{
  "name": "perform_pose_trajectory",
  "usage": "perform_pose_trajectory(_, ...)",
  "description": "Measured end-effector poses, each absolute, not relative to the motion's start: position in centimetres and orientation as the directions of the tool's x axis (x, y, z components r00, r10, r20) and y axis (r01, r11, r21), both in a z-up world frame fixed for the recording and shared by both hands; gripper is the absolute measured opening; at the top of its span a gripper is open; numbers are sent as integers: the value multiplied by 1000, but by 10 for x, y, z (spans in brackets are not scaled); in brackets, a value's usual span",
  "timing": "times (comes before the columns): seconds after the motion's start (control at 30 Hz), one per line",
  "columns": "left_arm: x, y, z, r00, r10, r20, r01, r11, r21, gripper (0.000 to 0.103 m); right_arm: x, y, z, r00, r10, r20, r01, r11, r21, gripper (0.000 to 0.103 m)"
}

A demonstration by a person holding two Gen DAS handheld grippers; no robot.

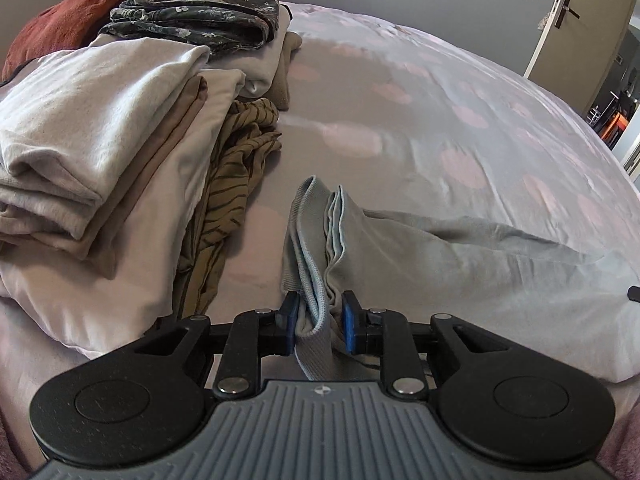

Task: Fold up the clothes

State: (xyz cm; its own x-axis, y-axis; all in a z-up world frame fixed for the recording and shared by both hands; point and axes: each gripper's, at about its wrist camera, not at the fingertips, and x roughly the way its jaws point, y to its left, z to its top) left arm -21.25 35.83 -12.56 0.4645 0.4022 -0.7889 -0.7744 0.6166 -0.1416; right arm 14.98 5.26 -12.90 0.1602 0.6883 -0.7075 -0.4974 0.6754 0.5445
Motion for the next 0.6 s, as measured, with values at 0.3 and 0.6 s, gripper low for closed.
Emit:
perform_pose_trajectory(0.3,-231,362,-149,508,392,-767,-772,602,-204,37,155,53,-154,142,637,-758,-439,727,528,24)
perform_pose_trajectory(0.6,-246,357,-138,503,440,-744,-785,592,-180,53,150,53,-154,117,639,-760,-449,717,533,45)
